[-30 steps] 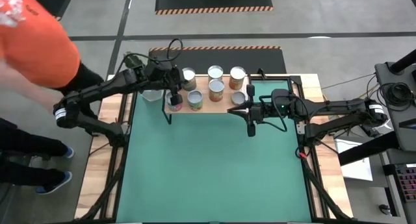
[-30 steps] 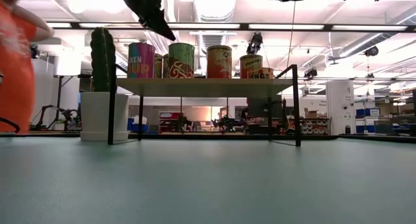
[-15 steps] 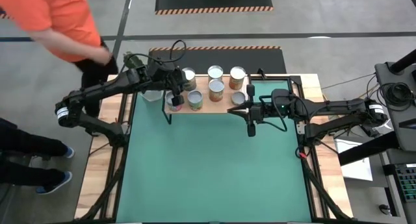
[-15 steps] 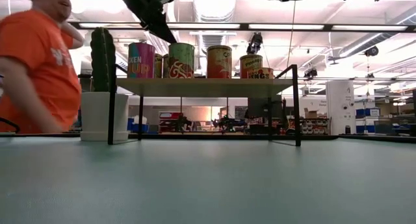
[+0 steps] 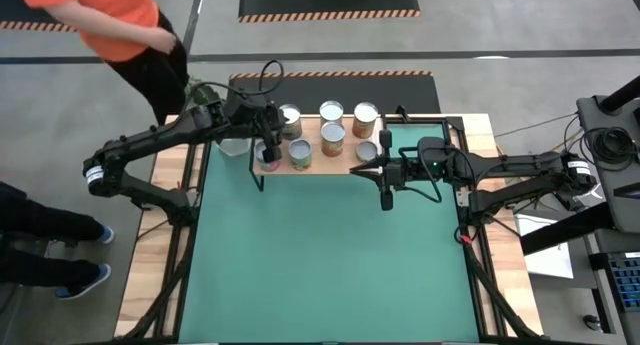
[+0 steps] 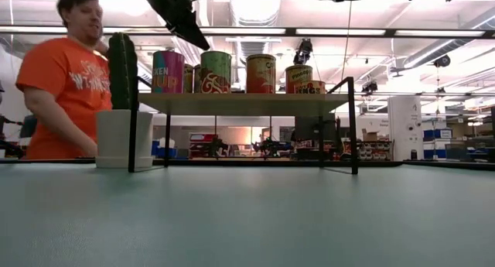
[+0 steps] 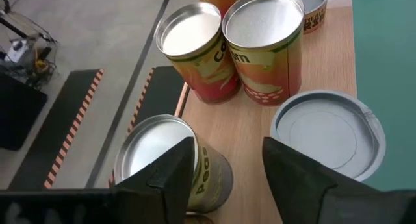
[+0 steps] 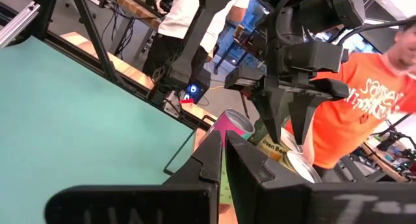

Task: Pick and place cans onto a shelf
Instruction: Adjust the canned goods on the shelf

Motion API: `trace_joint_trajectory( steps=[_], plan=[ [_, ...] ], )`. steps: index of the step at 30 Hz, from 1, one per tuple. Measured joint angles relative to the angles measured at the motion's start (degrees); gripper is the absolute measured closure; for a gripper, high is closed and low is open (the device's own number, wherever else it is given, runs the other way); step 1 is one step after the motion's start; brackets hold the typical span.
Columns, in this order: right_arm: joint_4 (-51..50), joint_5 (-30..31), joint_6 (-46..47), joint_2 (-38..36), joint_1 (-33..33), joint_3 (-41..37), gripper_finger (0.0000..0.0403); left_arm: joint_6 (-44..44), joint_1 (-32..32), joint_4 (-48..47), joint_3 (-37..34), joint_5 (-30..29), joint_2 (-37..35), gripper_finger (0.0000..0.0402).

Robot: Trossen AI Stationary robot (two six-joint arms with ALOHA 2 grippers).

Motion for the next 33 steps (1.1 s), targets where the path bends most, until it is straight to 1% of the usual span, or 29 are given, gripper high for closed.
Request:
trace_joint_trajectory(
  steps=[4, 15, 18, 26, 28, 33],
  plan=[
    [0.0, 0.0, 0.0, 0.0, 0.0, 0.0, 0.0394, 1.7, 0.0, 0.5, 0.0, 0.0, 0.2, 0.0235],
    [0.0, 0.0, 0.0, 0.0, 0.0, 0.0, 0.0394, 3.4, 0.2, 2.0, 0.0, -0.8, 2.1, 0.0249],
    [0.0, 0.0, 0.0, 0.0, 0.0, 0.0, 0.0394, 3.4, 0.2, 2.1, 0.0, -1.7, 1.7, 0.0251],
    [0.0, 0.0, -0.1, 0.0, 0.0, 0.0, 0.0394, 3.3, 0.2, 3.2, 0.1, -1.6, -1.6, 0.0259],
    [0.0, 0.0, -0.1, 0.0, 0.0, 0.0, 0.0394, 2.8, 0.2, 3.1, 0.1, -0.1, -2.3, 0.0262],
    [0.0, 0.0, -0.1, 0.0, 0.0, 0.0, 0.0394, 0.9, -0.1, 2.0, 0.1, 7.3, -3.1, 0.0268]
  ],
)
